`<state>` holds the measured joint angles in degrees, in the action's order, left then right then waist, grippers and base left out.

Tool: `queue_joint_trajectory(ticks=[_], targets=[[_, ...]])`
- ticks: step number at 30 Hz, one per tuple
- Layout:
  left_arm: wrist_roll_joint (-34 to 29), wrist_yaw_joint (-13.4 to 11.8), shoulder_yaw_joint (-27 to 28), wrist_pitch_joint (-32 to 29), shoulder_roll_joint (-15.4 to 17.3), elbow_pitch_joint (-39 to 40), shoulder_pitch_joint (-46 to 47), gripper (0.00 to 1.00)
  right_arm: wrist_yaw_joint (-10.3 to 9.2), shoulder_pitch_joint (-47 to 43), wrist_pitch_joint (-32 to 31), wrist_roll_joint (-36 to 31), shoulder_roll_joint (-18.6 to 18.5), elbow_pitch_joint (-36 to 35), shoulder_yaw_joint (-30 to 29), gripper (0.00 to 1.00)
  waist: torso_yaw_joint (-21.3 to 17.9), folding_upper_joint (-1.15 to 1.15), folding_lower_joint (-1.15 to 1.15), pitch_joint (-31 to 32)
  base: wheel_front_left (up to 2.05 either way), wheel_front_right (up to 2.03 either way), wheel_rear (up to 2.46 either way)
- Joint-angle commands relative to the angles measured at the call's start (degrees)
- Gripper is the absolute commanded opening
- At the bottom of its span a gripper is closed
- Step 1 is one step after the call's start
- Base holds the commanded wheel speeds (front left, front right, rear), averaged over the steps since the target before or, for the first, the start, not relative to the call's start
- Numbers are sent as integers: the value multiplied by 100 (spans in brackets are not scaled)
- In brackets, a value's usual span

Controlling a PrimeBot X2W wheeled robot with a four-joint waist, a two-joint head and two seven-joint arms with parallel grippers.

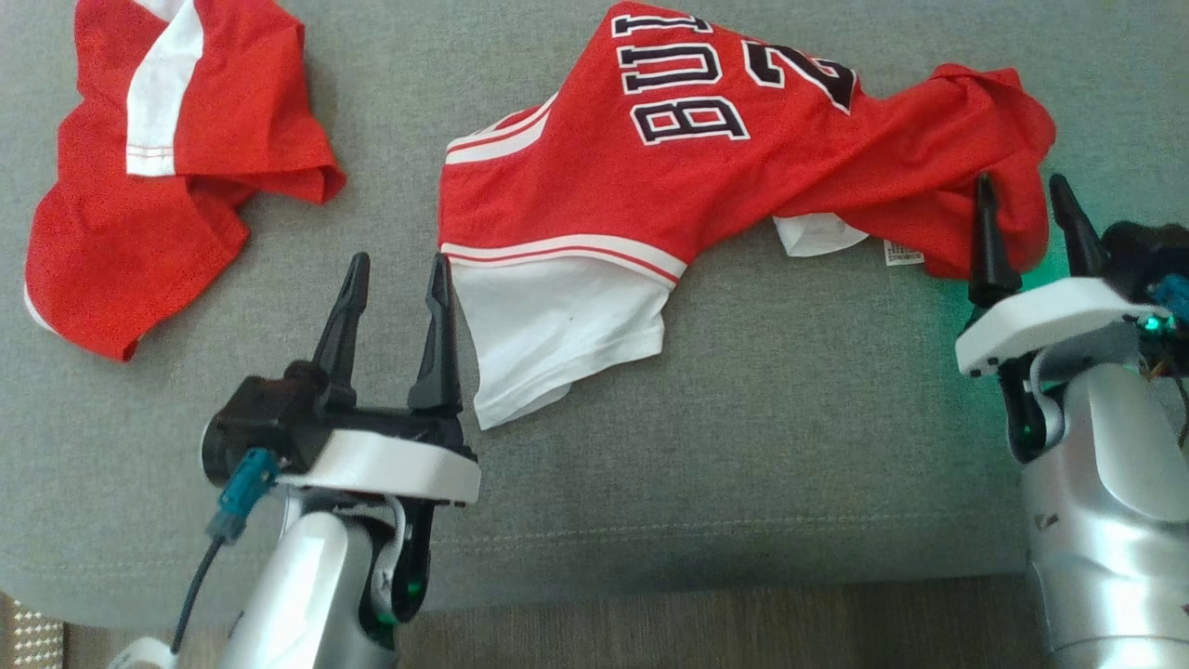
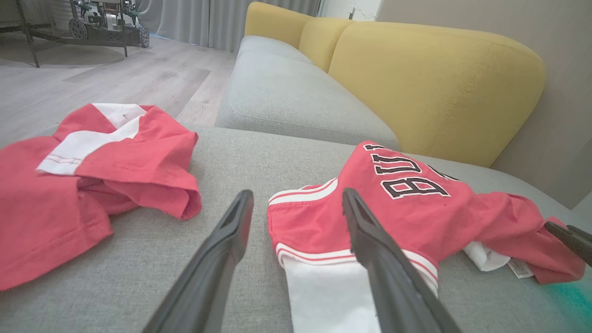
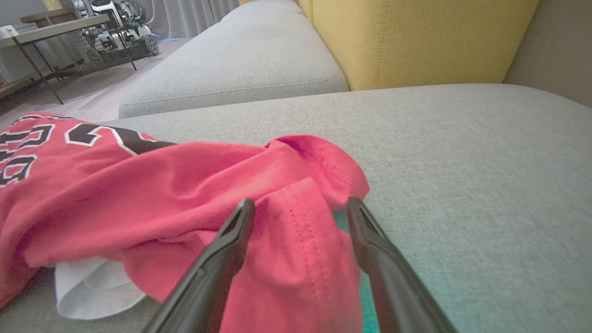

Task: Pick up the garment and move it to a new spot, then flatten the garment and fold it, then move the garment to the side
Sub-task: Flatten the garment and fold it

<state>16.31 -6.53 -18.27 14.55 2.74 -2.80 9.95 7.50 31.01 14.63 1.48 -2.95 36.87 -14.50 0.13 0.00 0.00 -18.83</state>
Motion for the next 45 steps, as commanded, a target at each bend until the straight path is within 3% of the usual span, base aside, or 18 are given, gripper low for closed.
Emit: queue_joint_trajectory(ticks=[1, 3, 4, 5, 14, 20, 26, 34, 35, 36, 37, 41, 45], targets=[[35, 2, 120, 44, 14, 183, 272, 100, -1, 211, 37, -47, 7, -70, 92, 100, 23, 0, 0, -47, 0, 0, 0], [42, -7, 111, 44, 14, 174, 304, 100, -1, 280, 37, -46, 7, -4, 134, 100, 21, 0, 0, -60, 0, 0, 0], [46, -15, 103, 44, 14, 170, 312, 100, -1, 302, 37, -40, 7, 38, 187, 78, 14, 0, 0, -58, 0, 0, 0], [48, -23, 99, 44, 14, 166, 317, 100, -1, 317, 37, -70, 7, 61, 236, 0, -1, 0, 0, -53, 0, 0, 0], [67, -25, 137, 45, 14, 119, 282, 100, -1, 273, 37, -274, 7, -158, 413, 0, -195, 0, 0, 132, 0, 0, 0], [138, -32, 210, 45, 14, 112, 197, 100, -1, -21, 37, -1003, -41, -1706, 319, 0, -396, 0, 0, 424, 0, 0, 0], [242, -69, 222, 45, 14, 137, 63, 100, -1, -612, 37, -1267, -294, -2934, 641, 0, -508, 0, 0, 650, 0, 0, 0], [275, -75, 203, 45, 14, 145, -57, 100, -1, -1708, -103, -952, -317, -2933, 1340, 0, -596, 0, 0, 749, 0, 0, 0], [272, -75, 206, 45, 14, 142, -75, 100, -1, -1834, -263, -862, -298, -2803, 1429, 7, -614, 0, 0, 762, 0, 0, 0], [268, -73, 207, 45, 14, 136, -93, 100, -1, -1935, -365, -834, -310, -2692, 1536, 65, -627, 0, 0, 776, 0, 0, 0], [263, -69, 199, 45, 14, 130, -110, 100, -1, -2022, -443, -778, -311, -2581, 1615, 100, -638, 0, 0, 789, 0, 0, 0], [231, -60, 204, 45, 14, 94, -160, 100, -1, -2148, -669, -549, -295, -2278, 1786, 100, -710, 0, 0, 866, 0, 0, 0], [183, -29, 222, 45, 14, 50, -175, 100, -1, -1985, -502, -522, -216, -2330, 1566, 100, -780, 0, 0, 934, 0, 0, 0]])
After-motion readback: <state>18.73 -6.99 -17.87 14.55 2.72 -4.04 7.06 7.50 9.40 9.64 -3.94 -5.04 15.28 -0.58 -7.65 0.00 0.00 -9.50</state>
